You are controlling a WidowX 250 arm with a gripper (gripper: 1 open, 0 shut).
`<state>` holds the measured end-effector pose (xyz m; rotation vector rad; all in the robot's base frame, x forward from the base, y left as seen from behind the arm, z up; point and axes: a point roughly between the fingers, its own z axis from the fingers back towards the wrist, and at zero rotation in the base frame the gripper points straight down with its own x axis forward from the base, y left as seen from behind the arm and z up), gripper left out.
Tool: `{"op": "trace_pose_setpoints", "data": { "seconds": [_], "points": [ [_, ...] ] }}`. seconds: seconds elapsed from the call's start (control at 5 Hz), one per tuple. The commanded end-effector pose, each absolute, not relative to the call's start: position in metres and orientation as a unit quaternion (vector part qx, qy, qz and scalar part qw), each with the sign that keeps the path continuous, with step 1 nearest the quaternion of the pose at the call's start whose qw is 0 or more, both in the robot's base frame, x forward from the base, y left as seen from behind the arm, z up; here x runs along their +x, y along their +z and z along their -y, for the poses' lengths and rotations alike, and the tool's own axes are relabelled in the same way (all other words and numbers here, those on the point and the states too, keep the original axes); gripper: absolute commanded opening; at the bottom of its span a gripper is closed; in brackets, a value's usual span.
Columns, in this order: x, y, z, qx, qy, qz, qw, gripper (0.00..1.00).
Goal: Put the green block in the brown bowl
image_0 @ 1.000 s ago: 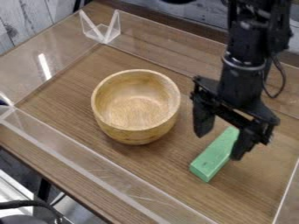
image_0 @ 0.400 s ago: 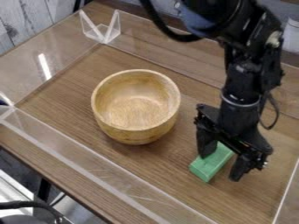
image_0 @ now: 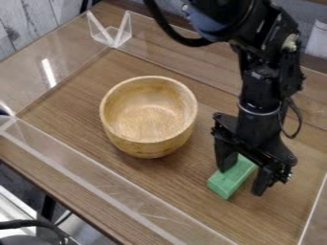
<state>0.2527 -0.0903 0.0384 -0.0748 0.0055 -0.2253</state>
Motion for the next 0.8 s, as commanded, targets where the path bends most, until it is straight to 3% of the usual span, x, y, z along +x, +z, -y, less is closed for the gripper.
{"op": "trace_pose_setpoints", "data": {
  "seconds": [0.0,0.6],
  "points": [
    [0.2593,0.043,0.0852,-0.043,-0.107,0.018,0.993,1.0],
    [0.2566,0.0471,0.0809,-0.047,-0.098,0.021,0.994,1.0]
  ]
}}
